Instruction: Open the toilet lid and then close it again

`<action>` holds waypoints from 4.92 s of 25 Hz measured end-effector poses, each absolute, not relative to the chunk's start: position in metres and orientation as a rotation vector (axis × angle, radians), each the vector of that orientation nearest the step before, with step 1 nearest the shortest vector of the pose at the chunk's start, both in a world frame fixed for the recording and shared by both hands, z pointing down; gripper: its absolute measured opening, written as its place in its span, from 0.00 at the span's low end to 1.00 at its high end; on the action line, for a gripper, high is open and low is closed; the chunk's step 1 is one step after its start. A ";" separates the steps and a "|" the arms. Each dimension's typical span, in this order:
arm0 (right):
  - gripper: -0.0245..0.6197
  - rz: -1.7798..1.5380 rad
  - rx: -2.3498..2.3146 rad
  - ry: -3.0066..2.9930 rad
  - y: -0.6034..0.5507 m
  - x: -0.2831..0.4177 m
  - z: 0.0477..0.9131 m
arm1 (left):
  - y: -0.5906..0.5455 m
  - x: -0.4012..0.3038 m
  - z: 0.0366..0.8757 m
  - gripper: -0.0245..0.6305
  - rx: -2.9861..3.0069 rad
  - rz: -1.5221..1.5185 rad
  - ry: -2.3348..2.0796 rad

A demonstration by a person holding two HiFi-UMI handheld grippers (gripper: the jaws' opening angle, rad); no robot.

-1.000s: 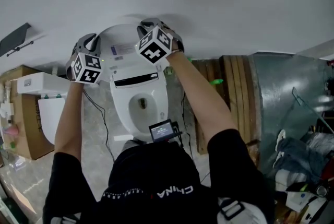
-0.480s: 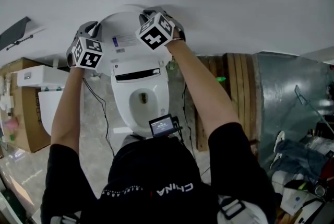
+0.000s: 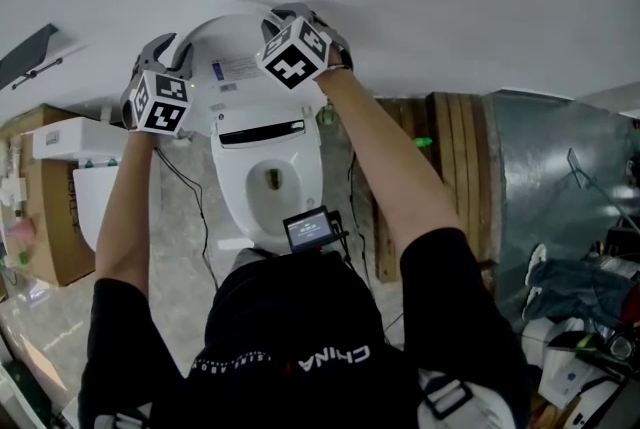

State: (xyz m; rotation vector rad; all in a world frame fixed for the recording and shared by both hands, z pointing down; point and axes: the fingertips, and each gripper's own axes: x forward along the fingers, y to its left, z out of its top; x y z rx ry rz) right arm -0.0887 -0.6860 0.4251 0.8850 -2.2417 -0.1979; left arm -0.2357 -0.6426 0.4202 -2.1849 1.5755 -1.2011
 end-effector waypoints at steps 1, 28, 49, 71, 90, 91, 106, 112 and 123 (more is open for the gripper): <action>0.18 -0.186 0.873 -2.259 -0.680 -0.089 0.423 | -0.637 -0.235 0.417 0.24 -2.189 -1.188 1.582; 0.06 0.401 0.928 -2.645 -0.346 -0.036 0.420 | -0.263 -0.185 0.433 0.05 -2.499 -0.866 1.594; 0.06 0.041 0.881 -2.296 -0.116 0.009 0.450 | -0.073 -0.138 0.462 0.05 -2.672 -0.944 1.401; 0.06 -0.015 0.853 -2.312 -0.126 0.032 0.460 | -0.084 -0.082 0.452 0.05 -2.693 -0.860 1.359; 0.06 0.037 0.809 -2.366 -0.157 0.079 0.467 | -0.113 -0.031 0.463 0.05 -2.701 -0.888 1.463; 0.06 0.042 0.803 -2.366 -0.159 0.082 0.470 | -0.113 -0.030 0.463 0.05 -2.714 -0.867 1.489; 0.06 0.135 0.794 -2.360 -0.242 0.022 0.503 | -0.191 -0.094 0.515 0.06 -2.719 -1.016 1.408; 0.06 0.163 0.850 -2.316 -0.297 -0.024 0.500 | -0.250 -0.150 0.519 0.05 -2.745 -1.047 1.318; 0.06 0.244 0.907 -2.257 -0.348 -0.060 0.512 | -0.315 -0.178 0.533 0.05 -2.829 -1.032 1.194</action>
